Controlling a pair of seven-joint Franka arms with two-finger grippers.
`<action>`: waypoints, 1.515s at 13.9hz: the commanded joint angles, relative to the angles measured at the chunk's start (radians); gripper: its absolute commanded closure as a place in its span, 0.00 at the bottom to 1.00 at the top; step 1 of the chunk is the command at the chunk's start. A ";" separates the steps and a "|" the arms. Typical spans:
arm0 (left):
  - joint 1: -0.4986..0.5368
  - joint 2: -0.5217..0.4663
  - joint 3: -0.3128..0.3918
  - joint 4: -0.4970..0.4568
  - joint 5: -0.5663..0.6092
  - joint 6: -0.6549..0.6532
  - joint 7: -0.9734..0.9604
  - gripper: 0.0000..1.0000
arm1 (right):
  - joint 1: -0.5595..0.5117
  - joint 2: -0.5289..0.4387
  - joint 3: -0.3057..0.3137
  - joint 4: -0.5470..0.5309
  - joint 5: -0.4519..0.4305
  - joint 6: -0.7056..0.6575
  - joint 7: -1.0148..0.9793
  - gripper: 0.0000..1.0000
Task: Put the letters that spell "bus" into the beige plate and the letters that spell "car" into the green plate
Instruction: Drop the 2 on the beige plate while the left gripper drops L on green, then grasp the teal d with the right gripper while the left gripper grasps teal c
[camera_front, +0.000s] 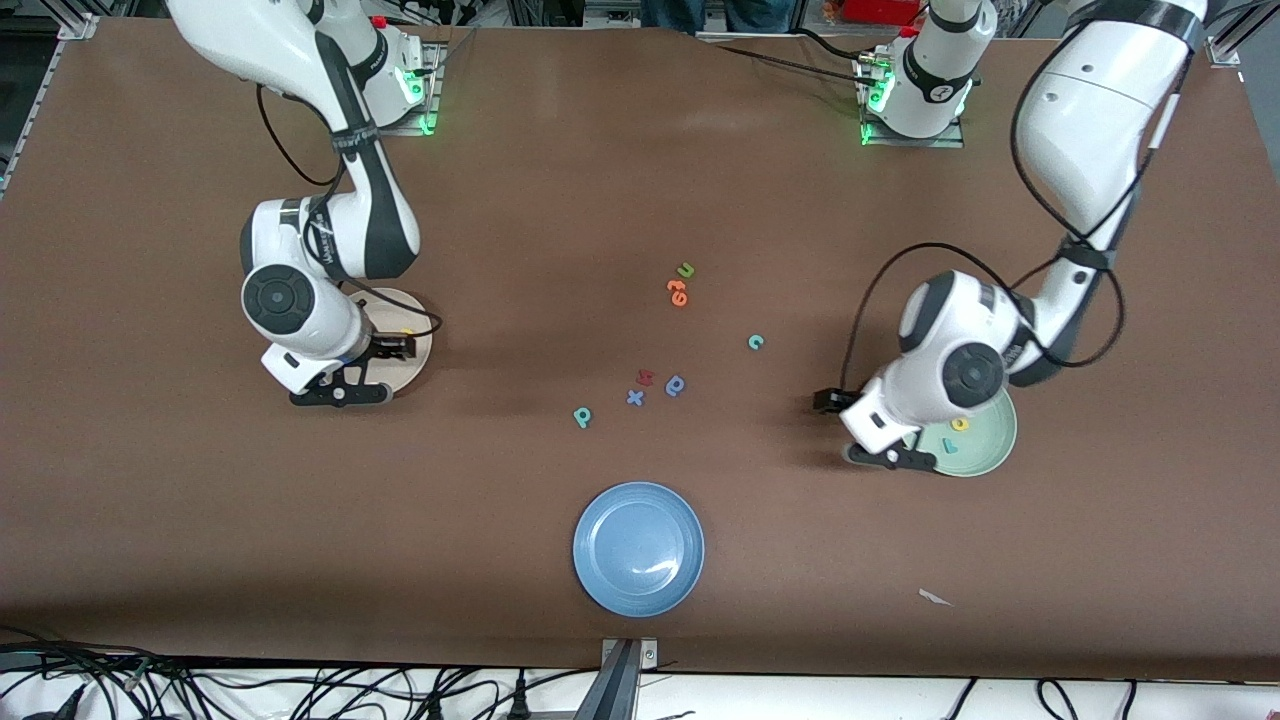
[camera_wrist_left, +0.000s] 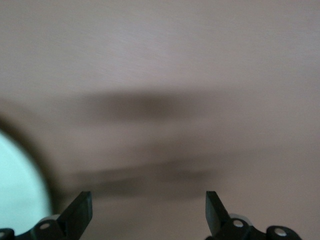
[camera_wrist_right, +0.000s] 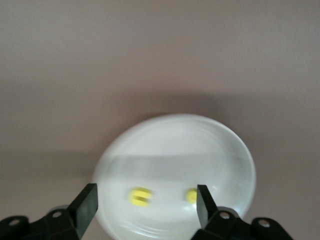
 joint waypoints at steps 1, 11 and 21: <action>-0.024 -0.100 -0.026 -0.176 -0.010 0.100 -0.184 0.00 | 0.008 0.067 0.068 0.157 0.007 -0.025 0.118 0.12; -0.191 -0.103 -0.028 -0.234 0.165 0.108 -0.598 0.11 | 0.008 0.452 0.235 0.585 0.170 0.130 0.380 0.17; -0.216 -0.096 -0.028 -0.262 0.227 0.155 -0.702 0.50 | 0.056 0.507 0.251 0.578 0.133 0.150 0.408 0.31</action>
